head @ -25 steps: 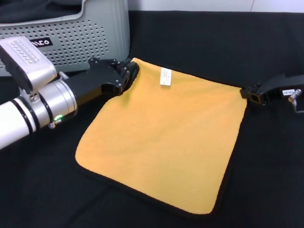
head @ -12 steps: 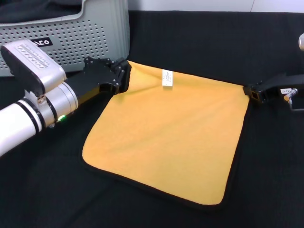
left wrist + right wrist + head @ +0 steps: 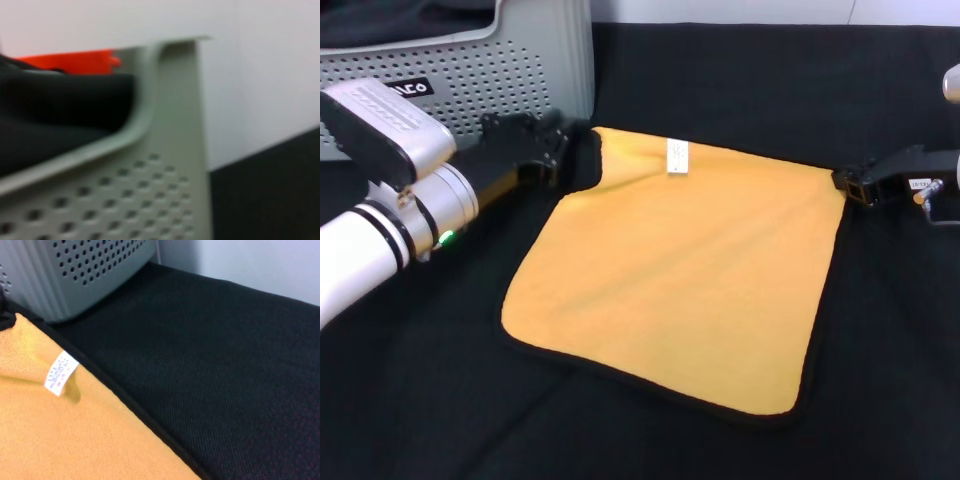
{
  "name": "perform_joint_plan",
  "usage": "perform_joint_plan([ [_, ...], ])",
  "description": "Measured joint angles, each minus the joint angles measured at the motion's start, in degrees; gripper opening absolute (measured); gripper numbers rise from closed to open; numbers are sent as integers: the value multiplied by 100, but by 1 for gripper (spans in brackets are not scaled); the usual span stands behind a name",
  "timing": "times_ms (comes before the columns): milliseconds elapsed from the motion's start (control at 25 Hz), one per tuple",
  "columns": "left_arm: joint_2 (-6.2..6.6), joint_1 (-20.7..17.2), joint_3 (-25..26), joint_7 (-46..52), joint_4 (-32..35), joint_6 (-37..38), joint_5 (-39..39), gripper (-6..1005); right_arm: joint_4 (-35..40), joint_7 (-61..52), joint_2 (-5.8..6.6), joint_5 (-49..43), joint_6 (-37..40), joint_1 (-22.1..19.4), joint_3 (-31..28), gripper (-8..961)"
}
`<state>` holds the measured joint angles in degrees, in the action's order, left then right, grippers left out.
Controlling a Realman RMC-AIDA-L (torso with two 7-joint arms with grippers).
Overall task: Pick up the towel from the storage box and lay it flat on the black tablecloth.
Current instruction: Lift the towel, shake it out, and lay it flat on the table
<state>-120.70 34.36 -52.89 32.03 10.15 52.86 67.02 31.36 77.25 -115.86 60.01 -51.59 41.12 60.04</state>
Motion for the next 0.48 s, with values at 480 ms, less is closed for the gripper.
perform_joint_plan([
  [480,9,-375,-4,-94,52,605,-928,390,243,520,-25,472,-169,-286,26,255],
])
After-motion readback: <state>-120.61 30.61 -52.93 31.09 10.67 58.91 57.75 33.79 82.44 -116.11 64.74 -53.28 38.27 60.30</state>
